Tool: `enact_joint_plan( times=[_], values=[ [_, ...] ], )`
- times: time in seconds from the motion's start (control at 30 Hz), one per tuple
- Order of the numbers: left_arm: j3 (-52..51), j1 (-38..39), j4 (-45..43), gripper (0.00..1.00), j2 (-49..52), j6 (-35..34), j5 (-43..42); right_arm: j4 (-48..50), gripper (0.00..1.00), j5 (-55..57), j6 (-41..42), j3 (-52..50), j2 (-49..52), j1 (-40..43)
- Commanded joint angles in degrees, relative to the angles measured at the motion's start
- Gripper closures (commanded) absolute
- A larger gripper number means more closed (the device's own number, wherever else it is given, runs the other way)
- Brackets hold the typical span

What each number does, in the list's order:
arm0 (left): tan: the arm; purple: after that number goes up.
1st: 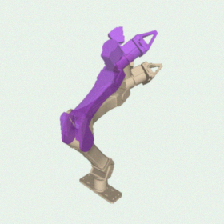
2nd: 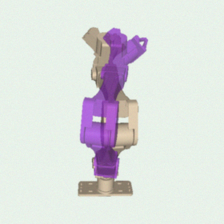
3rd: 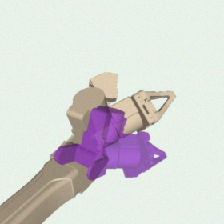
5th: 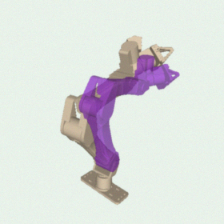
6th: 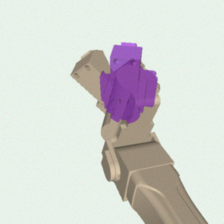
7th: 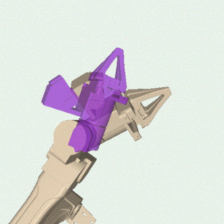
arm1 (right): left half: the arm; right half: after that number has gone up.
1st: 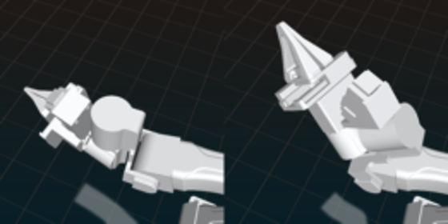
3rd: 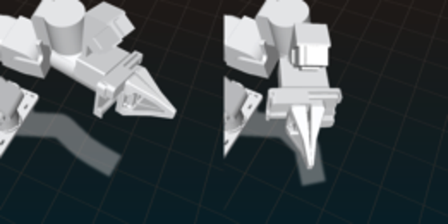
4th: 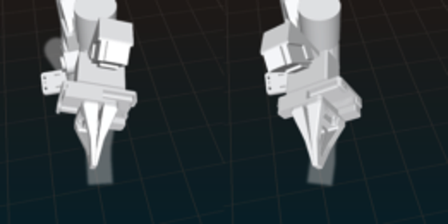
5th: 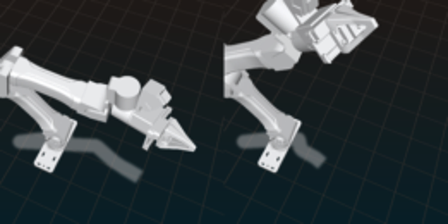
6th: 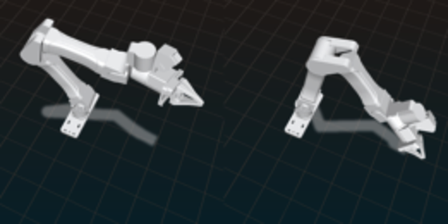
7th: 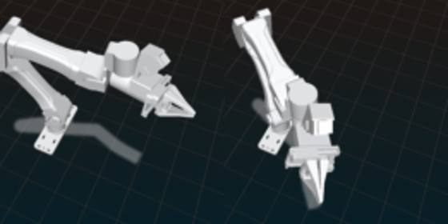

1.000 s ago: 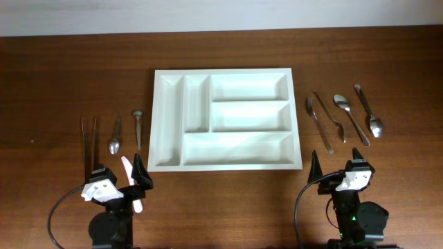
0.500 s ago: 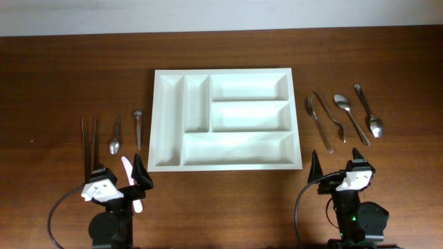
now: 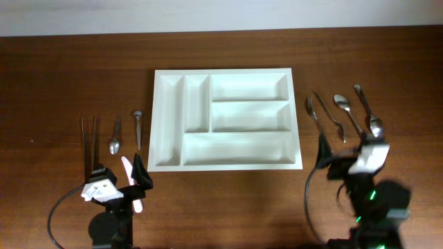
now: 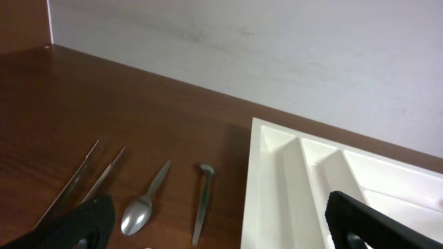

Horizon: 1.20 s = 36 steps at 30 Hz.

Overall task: Pack container
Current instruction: 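Reach the right gripper to the fork right of the tray and grasp it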

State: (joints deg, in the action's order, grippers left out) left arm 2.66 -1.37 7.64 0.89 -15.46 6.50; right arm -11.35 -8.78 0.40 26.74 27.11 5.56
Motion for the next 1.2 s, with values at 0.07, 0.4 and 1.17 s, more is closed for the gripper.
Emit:
enact_joint_plan(
  times=[0.07,0.4,1.17],
  values=[
    [-0.52,-0.20,-0.13,0.01,-0.59,0.09,0.85,-21.31,0.01,-0.68,-9.66,29.86,27.17,-0.20],
    [-0.52,-0.20,-0.13,0.01,-0.59,0.09,0.85,-54.84,0.01,0.44,-19.50,67.95,65.66,-0.20],
    [-0.52,-0.20,-0.13,0.01,-0.59,0.09,0.85,-52.57,0.55,1.90,-24.15,67.76,90.99,-0.24]
  ],
)
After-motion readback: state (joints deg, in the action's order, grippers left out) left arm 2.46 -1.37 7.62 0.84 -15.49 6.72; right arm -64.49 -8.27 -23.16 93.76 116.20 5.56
